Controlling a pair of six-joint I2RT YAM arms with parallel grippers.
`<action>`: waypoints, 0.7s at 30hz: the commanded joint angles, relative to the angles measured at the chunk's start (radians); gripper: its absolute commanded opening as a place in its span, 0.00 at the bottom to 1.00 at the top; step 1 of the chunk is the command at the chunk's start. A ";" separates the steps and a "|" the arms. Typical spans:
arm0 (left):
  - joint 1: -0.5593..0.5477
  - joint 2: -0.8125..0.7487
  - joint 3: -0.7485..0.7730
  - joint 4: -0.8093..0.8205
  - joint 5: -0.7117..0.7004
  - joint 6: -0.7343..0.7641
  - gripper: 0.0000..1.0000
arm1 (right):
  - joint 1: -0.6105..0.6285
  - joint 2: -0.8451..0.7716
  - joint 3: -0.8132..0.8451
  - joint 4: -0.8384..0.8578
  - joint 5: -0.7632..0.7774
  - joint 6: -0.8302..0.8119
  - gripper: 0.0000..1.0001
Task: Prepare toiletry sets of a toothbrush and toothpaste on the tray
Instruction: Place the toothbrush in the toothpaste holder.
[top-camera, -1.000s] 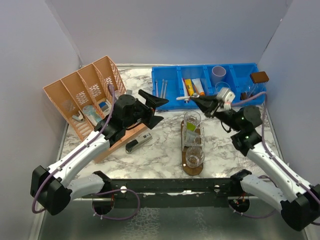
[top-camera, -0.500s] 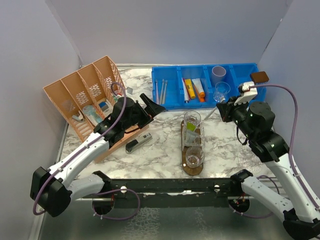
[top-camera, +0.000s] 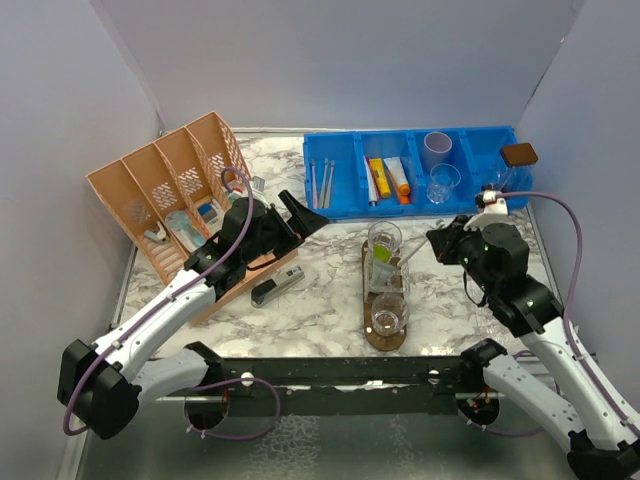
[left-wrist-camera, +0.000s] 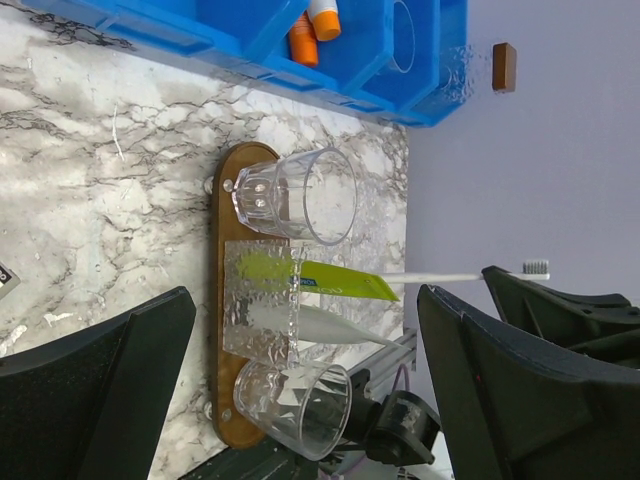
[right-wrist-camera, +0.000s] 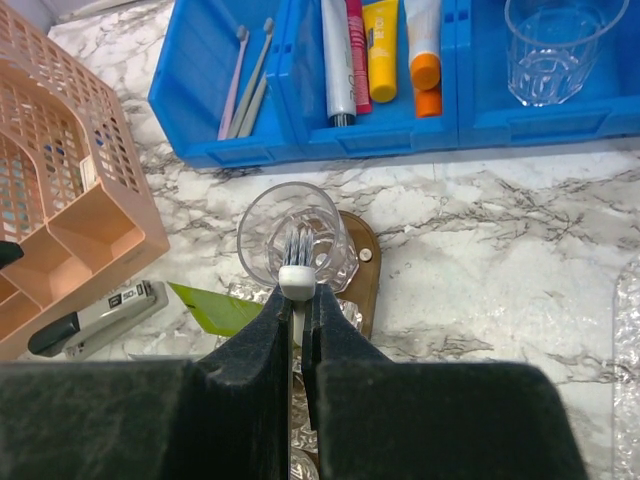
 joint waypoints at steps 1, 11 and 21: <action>0.005 -0.004 0.000 0.024 0.024 0.014 0.97 | 0.004 -0.028 -0.049 0.078 0.011 0.066 0.01; 0.005 0.010 0.005 0.032 0.036 0.018 0.97 | 0.003 -0.044 -0.124 0.123 0.010 0.126 0.01; 0.005 0.013 0.002 0.032 0.045 0.023 0.97 | 0.004 -0.036 -0.186 0.157 -0.001 0.182 0.01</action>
